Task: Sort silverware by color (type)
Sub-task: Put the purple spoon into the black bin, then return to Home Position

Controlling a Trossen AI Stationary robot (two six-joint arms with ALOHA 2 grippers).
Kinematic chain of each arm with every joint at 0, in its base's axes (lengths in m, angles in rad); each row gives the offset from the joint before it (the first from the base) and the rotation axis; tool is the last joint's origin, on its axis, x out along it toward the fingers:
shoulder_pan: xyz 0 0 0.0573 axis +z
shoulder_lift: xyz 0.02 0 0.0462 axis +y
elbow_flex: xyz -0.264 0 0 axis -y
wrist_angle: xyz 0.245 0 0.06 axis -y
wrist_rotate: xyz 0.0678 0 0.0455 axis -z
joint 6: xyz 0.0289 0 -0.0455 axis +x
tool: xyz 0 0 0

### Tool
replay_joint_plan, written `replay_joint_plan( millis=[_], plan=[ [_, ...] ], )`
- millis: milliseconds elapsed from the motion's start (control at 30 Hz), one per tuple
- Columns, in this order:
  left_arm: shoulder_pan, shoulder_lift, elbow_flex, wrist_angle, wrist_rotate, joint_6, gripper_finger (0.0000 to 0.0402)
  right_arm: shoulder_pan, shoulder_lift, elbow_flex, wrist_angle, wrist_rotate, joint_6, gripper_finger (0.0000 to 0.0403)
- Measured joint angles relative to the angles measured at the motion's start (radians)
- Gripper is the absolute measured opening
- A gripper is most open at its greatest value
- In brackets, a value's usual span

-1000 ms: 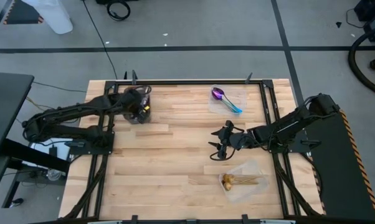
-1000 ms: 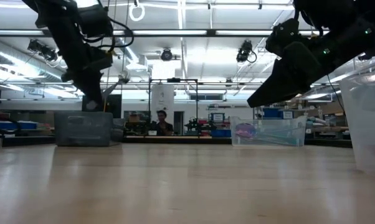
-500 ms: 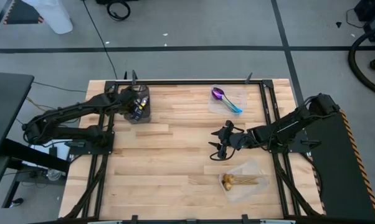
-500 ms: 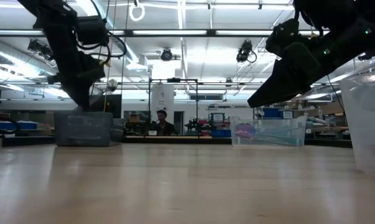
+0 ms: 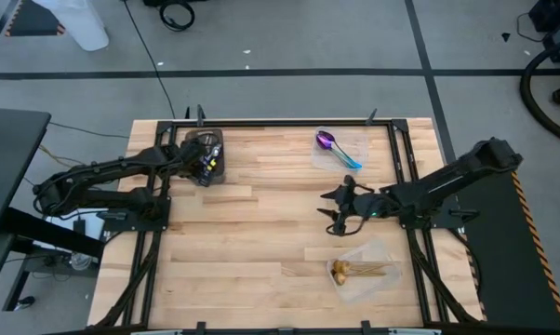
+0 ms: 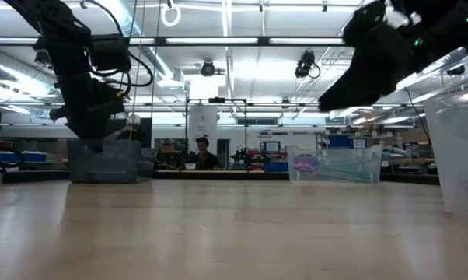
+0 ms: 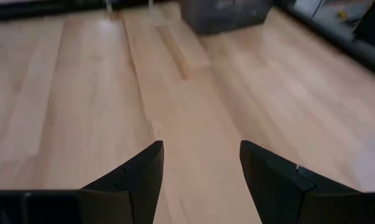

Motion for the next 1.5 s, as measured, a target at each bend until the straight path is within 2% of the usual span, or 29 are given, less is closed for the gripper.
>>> replay_joint_plan(
  millis=[200, 367, 533, 700, 933, 1033, 1233, 1500],
  plan=[
    [0.001, 0.0, -0.048, 0.031, 0.002, -0.001, 0.0041, 0.06, -0.224, 0.0, -0.167, 0.134, 0.0, 0.0202],
    [0.001, 0.0, -0.087, 0.065, 0.051, -0.035, 0.0041, 0.112, -0.347, -0.042, -0.188, 0.254, -0.007, 0.0192],
    [0.001, 0.0, -0.101, 0.079, 0.068, -0.073, 0.0041, 0.126, -0.44, -0.103, -0.188, 0.318, -0.007, 0.0189],
    [0.001, -0.001, -0.102, 0.08, 0.062, -0.104, 0.0051, 0.127, -0.486, -0.125, -0.184, 0.324, -0.003, 0.0189],
    [0.0, -0.001, -0.102, 0.091, 0.064, -0.117, 0.0114, 0.127, -0.481, -0.125, -0.185, 0.319, 0.0, 0.0187],
    [0.0, -0.002, -0.086, 0.08, 0.069, -0.104, 0.013, 0.127, -0.483, -0.125, -0.187, 0.318, 0.001, 0.0187],
    [-0.031, -0.003, -0.012, 0.086, 0.067, -0.057, 0.0134, 0.147, -0.526, -0.125, -0.21, 0.317, 0.002, 0.0185],
    [-0.147, -0.003, -0.001, 0.254, 0.064, 0.051, 0.0134, 0.159, -0.578, -0.168, -0.216, 0.327, 0.027, 0.0184]
  ],
)
